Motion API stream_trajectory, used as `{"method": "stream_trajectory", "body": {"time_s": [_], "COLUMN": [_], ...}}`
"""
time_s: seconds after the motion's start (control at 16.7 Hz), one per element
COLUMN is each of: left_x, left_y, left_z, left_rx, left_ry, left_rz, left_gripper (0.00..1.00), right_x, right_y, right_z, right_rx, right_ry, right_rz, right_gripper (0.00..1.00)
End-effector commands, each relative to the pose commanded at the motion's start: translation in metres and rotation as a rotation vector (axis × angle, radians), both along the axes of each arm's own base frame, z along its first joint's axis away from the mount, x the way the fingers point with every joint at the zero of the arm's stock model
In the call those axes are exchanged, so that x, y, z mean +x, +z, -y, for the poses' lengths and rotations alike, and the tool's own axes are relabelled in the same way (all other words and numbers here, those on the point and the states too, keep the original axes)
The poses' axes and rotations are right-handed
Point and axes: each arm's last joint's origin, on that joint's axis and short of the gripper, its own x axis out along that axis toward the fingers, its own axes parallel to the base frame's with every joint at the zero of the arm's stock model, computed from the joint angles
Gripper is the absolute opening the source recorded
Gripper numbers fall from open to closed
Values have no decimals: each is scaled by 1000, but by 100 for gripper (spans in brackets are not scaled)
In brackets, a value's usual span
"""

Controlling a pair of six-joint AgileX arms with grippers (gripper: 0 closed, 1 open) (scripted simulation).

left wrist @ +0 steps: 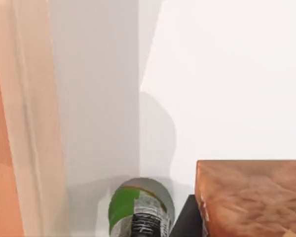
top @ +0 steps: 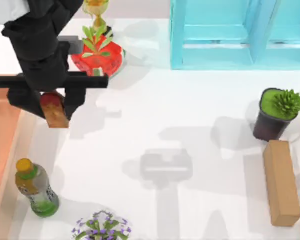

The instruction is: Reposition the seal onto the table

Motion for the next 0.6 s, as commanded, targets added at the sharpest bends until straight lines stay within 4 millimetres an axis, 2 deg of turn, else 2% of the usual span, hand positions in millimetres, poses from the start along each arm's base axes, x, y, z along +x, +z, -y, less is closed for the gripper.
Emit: {"method": "stream_trajectory", "body": {"time_s": [0.18, 0.36, 0.48, 0.6], "left_x": [23, 29, 29, 28], "left_y": [-35, -67, -77, -78], "left_z": [54, 101, 118, 120], "left_rx": [-5, -4, -4, -4], "left_ry": [15, 8, 0, -1], "left_rz": [-7, -10, -7, -6], "left_gripper": [0, 0, 0, 0], "right_x": [0, 0, 0, 0], "right_y": [0, 0, 0, 0], "right_z": [0, 0, 0, 0], "right_rx": [0, 0, 0, 0], "right_ry": [0, 0, 0, 0], "right_rz": [0, 0, 0, 0], "right_gripper": [100, 100, 100, 100]}}
